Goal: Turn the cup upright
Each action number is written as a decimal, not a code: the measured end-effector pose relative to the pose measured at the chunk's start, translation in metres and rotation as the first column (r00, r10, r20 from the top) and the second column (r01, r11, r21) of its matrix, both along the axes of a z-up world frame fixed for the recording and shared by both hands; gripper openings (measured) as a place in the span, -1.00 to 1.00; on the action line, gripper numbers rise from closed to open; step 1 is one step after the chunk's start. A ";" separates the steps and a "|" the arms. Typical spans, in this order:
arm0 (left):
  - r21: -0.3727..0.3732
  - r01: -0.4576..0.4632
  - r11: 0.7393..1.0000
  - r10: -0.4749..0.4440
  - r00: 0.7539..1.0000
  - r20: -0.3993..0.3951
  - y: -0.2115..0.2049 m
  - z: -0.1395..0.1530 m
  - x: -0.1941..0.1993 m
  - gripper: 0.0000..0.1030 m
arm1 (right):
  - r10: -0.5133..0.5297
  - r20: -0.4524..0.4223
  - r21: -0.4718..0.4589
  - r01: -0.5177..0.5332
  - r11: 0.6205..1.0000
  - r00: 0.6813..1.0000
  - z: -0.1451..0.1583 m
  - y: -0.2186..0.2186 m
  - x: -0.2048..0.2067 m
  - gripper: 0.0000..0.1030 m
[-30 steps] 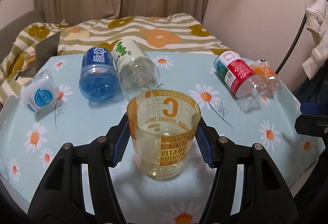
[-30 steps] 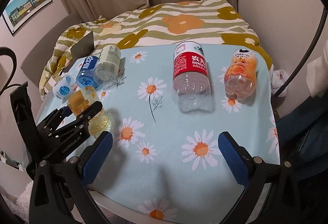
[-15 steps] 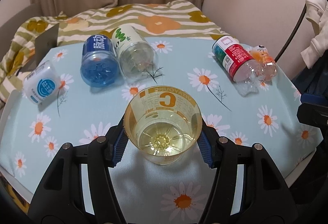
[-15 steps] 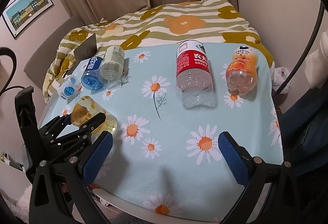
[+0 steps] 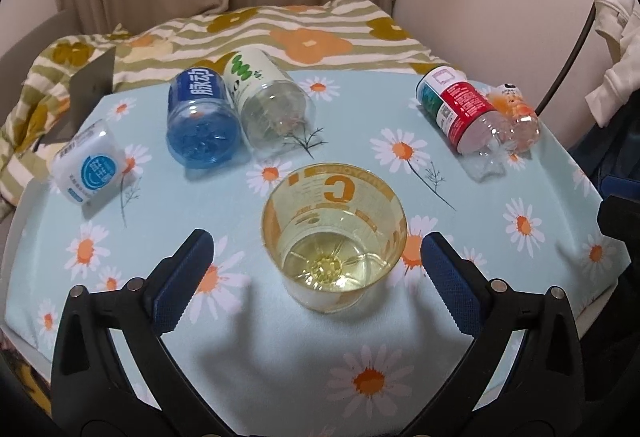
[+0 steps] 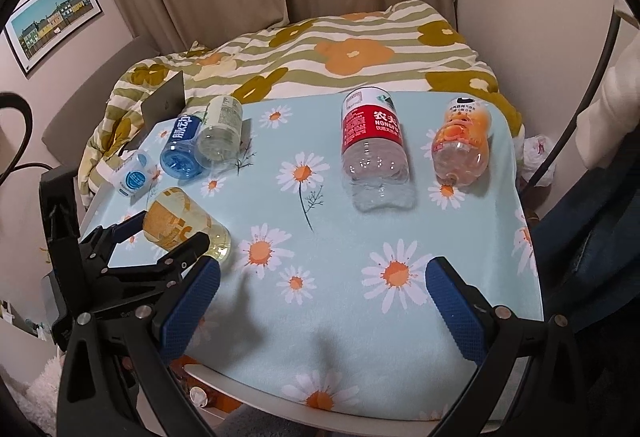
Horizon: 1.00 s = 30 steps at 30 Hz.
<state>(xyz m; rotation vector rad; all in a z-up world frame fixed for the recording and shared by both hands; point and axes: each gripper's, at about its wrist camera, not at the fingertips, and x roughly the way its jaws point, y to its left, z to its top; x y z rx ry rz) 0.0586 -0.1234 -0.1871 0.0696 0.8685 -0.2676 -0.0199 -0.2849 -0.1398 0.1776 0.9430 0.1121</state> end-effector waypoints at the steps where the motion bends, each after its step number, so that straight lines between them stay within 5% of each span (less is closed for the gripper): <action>1: 0.005 -0.001 1.000 0.001 1.000 -0.002 0.002 0.003 -0.002 1.00 | -0.003 0.005 -0.001 0.003 1.000 1.000 0.002 0.002 -0.001 0.99; 17: 0.046 -0.099 0.994 0.104 0.989 -0.109 0.074 0.115 -0.040 1.00 | -0.070 0.017 -0.120 0.072 0.990 0.997 0.079 0.052 -0.020 0.99; 30: 0.064 -0.130 0.989 0.136 0.986 -0.096 0.105 0.132 -0.065 1.00 | -0.163 0.034 -0.202 0.166 0.965 0.986 0.088 0.069 -0.045 0.99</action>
